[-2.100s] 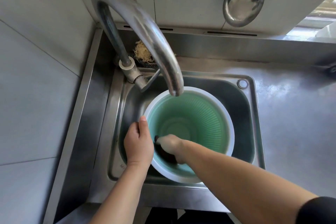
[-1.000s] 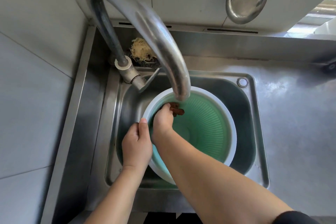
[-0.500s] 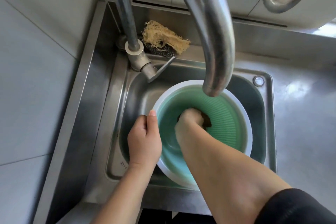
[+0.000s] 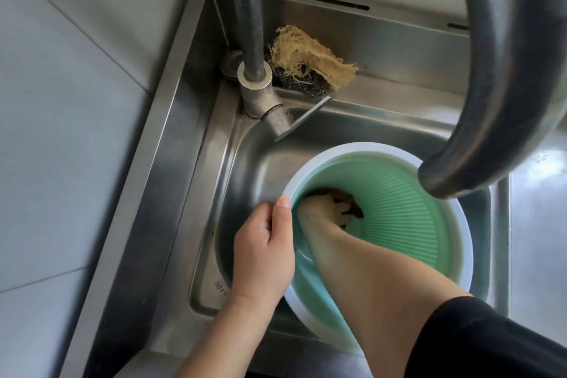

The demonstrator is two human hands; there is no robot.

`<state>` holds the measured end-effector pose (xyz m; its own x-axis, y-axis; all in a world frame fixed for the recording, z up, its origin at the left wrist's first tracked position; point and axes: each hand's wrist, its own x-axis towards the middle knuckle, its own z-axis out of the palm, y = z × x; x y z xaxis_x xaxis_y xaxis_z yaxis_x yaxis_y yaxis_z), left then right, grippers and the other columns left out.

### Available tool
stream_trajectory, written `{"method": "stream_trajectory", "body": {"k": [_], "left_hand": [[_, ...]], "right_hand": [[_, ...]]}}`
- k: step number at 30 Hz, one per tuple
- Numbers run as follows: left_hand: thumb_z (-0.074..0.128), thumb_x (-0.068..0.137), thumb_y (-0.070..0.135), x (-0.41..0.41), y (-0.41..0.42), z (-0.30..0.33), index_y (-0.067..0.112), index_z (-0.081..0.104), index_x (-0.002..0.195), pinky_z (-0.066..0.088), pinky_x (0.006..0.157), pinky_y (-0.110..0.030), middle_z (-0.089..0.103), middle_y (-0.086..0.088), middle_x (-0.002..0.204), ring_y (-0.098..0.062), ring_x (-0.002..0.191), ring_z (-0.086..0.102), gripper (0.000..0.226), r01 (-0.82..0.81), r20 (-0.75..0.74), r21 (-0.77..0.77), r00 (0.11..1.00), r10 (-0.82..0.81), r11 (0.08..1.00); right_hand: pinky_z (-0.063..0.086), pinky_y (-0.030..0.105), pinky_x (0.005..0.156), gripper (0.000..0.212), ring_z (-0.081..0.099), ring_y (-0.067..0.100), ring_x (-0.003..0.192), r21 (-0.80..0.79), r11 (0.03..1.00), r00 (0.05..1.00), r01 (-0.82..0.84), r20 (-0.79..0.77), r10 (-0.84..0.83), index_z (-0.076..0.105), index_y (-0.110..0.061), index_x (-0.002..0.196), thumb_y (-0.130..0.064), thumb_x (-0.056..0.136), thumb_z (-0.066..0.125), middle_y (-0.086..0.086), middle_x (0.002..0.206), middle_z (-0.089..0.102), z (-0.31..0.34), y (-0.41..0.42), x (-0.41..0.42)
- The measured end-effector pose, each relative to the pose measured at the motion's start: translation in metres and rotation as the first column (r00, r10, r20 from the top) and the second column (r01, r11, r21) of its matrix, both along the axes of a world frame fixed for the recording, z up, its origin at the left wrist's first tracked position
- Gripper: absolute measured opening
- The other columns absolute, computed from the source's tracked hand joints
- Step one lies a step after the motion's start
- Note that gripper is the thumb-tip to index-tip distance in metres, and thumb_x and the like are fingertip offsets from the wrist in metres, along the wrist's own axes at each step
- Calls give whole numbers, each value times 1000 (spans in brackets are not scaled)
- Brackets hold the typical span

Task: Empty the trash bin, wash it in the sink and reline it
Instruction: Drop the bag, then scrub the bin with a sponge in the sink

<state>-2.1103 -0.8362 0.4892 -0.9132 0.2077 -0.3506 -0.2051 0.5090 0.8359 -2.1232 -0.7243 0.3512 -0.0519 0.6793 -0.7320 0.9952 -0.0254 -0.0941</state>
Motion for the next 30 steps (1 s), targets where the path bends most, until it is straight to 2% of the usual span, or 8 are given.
{"method": "stream_trajectory", "body": {"k": [3,5,8,14,19,23,26,30], "left_hand": [[45,98,43,0,0,1,28,42,59,34,49,-15,46,11,51,-6,50,41,43,-4,-2,10,1000,4,1000],[46,99,42,1,1,2,25,38,57,35,49,-14,46,11,51,-5,49,40,46,-17,-9,3,1000,17,1000],[47,98,43,3,3,4,23,35,57,35,48,-14,47,13,49,-5,49,41,48,-50,-14,-19,999,50,999],[46,97,46,4,5,7,18,33,57,32,47,-19,46,10,49,-8,49,38,50,-89,-36,-37,996,87,995],[49,97,45,5,1,10,19,31,57,30,50,-33,42,8,48,-11,48,33,51,-104,-9,-41,995,104,994],[49,97,45,6,0,10,18,31,57,30,51,-34,39,8,46,-12,48,31,52,-110,10,-36,994,111,993],[50,96,46,8,-1,10,17,30,57,29,50,-33,37,7,47,-12,48,30,52,-97,10,-37,995,97,995],[50,97,46,5,-4,8,17,31,58,30,50,-32,37,7,48,-11,49,30,52,-78,29,-31,996,79,996]], "right_hand": [[32,52,110,78,30,48,130,79,941,944,-330,44,328,2,-2,154,-34,96,43,23,158,7,-8,-13,12],[35,54,107,73,31,49,127,25,815,815,-579,22,579,5,-3,154,-31,96,40,22,156,9,-10,-17,27],[34,55,108,68,29,50,127,-64,603,605,-795,-27,796,5,-4,155,-19,97,37,21,157,6,-4,-11,41],[31,54,112,70,23,49,136,-176,398,426,-900,-176,887,-7,-3,155,-11,100,35,16,163,2,12,1,60],[27,50,114,55,29,42,141,-264,291,335,-920,-141,932,25,-22,154,-40,104,34,16,159,22,15,14,80],[35,41,112,52,41,35,134,-324,108,139,-940,-74,988,33,-21,151,-44,105,23,12,152,36,10,20,83],[44,54,102,49,39,36,134,-352,175,148,-919,104,984,36,-13,150,-34,106,29,8,153,37,2,14,90],[40,64,102,50,29,50,139,-288,348,235,-892,362,902,26,0,152,-16,104,29,24,156,28,-2,14,81]]}}
